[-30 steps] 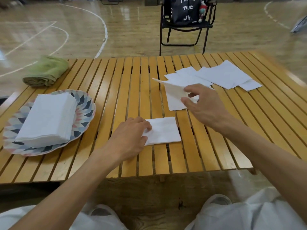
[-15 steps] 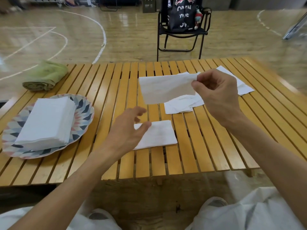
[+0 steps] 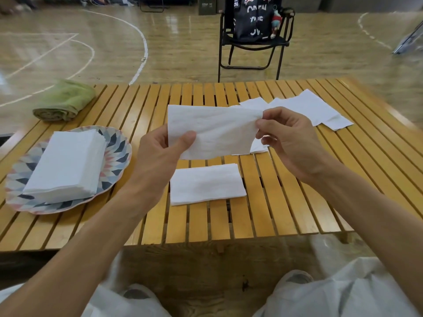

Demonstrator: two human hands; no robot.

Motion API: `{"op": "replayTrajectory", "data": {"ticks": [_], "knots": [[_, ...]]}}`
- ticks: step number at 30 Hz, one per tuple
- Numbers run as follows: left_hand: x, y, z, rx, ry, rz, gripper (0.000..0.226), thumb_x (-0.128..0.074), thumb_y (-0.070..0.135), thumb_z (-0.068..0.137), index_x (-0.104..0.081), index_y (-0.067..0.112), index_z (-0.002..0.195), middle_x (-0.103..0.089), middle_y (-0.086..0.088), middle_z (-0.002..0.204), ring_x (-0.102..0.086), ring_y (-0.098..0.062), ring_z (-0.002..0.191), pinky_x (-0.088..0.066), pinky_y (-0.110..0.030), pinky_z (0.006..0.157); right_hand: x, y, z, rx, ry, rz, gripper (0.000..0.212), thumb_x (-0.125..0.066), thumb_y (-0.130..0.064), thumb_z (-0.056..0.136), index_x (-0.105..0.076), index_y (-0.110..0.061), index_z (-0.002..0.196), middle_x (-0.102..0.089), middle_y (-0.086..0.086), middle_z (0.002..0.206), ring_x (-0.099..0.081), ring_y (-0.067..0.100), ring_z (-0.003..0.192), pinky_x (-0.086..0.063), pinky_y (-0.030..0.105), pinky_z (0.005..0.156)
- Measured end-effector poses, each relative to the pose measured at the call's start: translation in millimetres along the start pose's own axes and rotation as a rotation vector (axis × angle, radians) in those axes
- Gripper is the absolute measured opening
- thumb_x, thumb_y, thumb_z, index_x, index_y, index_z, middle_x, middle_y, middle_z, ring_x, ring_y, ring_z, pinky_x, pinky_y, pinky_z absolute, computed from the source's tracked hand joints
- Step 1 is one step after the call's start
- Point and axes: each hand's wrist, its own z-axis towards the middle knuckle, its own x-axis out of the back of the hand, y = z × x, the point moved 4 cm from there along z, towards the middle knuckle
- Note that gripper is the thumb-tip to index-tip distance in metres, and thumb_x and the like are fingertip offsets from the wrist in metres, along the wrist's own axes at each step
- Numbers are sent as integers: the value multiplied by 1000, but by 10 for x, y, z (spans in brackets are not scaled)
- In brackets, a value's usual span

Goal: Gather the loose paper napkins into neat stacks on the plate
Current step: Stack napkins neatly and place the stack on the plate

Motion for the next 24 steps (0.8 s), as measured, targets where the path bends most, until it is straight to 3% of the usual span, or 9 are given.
{"op": "replayTrajectory", "data": {"ticks": [4,7,10,14,17,20,22,24], "knots": [[9,0,-10,54,1,-80,22,-65,22,92,-65,28,113,-73,5,111,-67,-15,108,-54,-41,95,-51,166,-13,-196,-80,-55,40,-75,-35,86,-64,-19,121,-67,0,91,-51,13,65,-46,32,73],[16,4,-12,63,7,-82,21,-64,21,93,-65,27,113,-73,5,110,-67,-15,107,-55,-40,94,-117,222,-55,-229,-143,-180,13,-71,-26,92,-75,-20,103,-66,-1,77,-52,11,61,-46,28,67],[36,1,-19,57,-1,-44,18,-61,23,96,-66,30,111,-72,6,109,-66,-13,106,-56,-37,90,-136,237,-60,-238,-123,-189,14,-65,-20,96,-74,-11,102,-65,3,80,-52,10,60,-44,26,62],[104,-14,-36,-4,12,198,11,-59,32,97,-65,40,102,-70,11,100,-64,-5,96,-57,-31,87,-117,233,-65,-217,-78,-212,13,-65,-20,97,-72,-10,99,-60,0,70,-45,10,55,-41,22,56],[175,-3,-27,-98,44,500,17,-61,36,95,-66,31,111,-66,-1,85,-62,-8,82,-56,-21,70,-111,226,-69,-191,-43,-235,12,-64,-18,97,-72,-9,101,-61,2,66,-49,11,53,-45,24,55],[234,7,-16,-123,63,526,26,-65,32,93,-61,35,119,-65,-5,80,-59,4,71,-45,-3,59,-157,229,-96,-216,-66,-199,20,-52,-16,102,-69,-11,112,-77,3,89,-70,20,68,-53,32,69],[248,3,-17,-113,31,460,26,-64,26,94,-61,35,118,-68,7,78,-62,6,71,-45,-3,61,-174,250,-106,-255,-87,-132,30,-40,-19,105,-64,-12,121,-78,7,100,-75,27,84,-55,33,73],[253,9,-18,-89,-10,405,18,-60,20,96,-68,30,109,-71,15,83,-68,-2,76,-50,-9,64,-173,286,-96,-314,-86,-34,38,-34,-26,106,-66,-7,118,-77,11,103,-75,31,90,-54,34,73]]}}
